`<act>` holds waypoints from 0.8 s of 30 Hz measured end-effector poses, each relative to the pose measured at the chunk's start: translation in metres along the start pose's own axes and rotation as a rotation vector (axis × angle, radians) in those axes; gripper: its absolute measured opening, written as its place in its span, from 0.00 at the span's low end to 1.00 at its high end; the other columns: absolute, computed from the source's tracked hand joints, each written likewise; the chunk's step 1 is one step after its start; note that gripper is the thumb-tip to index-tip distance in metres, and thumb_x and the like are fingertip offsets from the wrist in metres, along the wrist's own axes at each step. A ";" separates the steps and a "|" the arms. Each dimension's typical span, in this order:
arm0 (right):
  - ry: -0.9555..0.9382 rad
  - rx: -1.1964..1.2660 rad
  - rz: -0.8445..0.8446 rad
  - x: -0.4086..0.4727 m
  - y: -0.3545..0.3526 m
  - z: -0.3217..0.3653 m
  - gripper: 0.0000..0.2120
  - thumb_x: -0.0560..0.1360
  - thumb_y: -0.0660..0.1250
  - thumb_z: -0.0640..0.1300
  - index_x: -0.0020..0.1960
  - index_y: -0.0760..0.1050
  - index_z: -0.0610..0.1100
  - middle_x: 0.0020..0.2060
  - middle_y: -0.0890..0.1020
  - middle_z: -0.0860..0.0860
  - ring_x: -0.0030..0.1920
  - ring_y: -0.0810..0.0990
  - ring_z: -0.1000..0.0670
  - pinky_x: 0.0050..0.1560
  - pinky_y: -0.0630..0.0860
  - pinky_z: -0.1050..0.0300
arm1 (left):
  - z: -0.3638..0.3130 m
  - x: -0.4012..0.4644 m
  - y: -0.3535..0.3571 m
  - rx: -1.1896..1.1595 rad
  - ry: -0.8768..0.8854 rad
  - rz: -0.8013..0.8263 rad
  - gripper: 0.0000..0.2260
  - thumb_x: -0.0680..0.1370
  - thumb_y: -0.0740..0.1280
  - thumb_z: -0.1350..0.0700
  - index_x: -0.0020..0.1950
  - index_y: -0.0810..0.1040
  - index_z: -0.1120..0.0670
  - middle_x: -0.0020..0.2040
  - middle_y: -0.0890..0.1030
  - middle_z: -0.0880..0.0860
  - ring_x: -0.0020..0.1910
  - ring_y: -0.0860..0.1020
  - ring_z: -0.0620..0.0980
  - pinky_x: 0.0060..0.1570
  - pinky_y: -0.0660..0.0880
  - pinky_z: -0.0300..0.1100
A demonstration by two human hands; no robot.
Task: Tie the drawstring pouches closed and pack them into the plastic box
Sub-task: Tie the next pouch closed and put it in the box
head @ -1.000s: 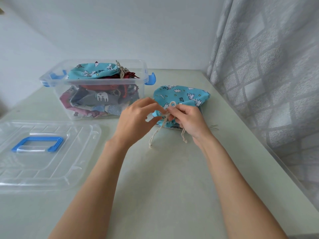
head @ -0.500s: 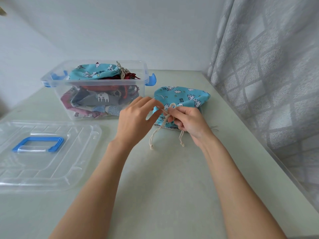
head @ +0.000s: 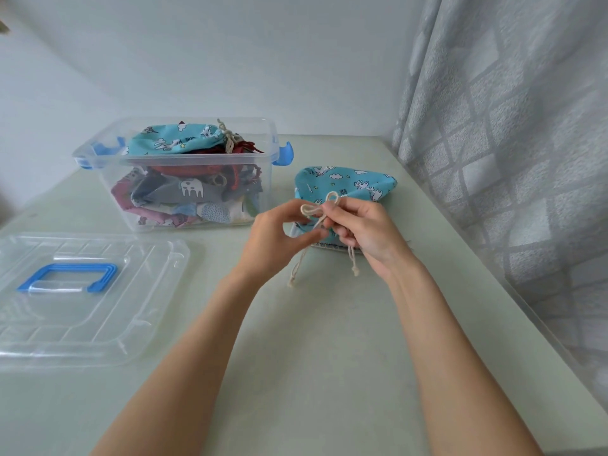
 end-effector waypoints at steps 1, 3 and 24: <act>-0.004 -0.003 0.024 -0.001 0.001 0.002 0.06 0.76 0.65 0.39 0.41 0.78 0.41 0.27 0.78 0.55 0.27 0.65 0.57 0.24 0.60 0.68 | 0.001 0.001 -0.001 -0.011 -0.001 -0.005 0.08 0.69 0.74 0.52 0.47 0.80 0.47 0.41 0.82 0.40 0.41 0.80 0.40 0.46 0.75 0.35; 0.001 0.039 0.088 -0.003 0.002 0.004 0.05 0.75 0.65 0.39 0.43 0.79 0.39 0.27 0.77 0.54 0.27 0.66 0.58 0.25 0.60 0.68 | 0.006 0.001 -0.002 -0.139 -0.068 0.057 0.10 0.69 0.73 0.51 0.46 0.82 0.54 0.41 0.84 0.51 0.41 0.81 0.45 0.47 0.76 0.43; -0.646 -0.854 -0.241 -0.009 0.004 0.018 0.02 0.71 0.71 0.43 0.42 0.78 0.49 0.38 0.83 0.57 0.39 0.80 0.58 0.38 0.78 0.52 | 0.012 -0.001 -0.003 -0.240 -0.260 0.030 0.09 0.76 0.68 0.56 0.36 0.76 0.53 0.32 0.78 0.49 0.31 0.74 0.43 0.35 0.70 0.36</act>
Point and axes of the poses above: each hand's wrist, its own x-axis towards the middle knuckle, its own y-axis out of the palm, z = x × y, the point moved 5 cm from there along x, towards the middle knuckle
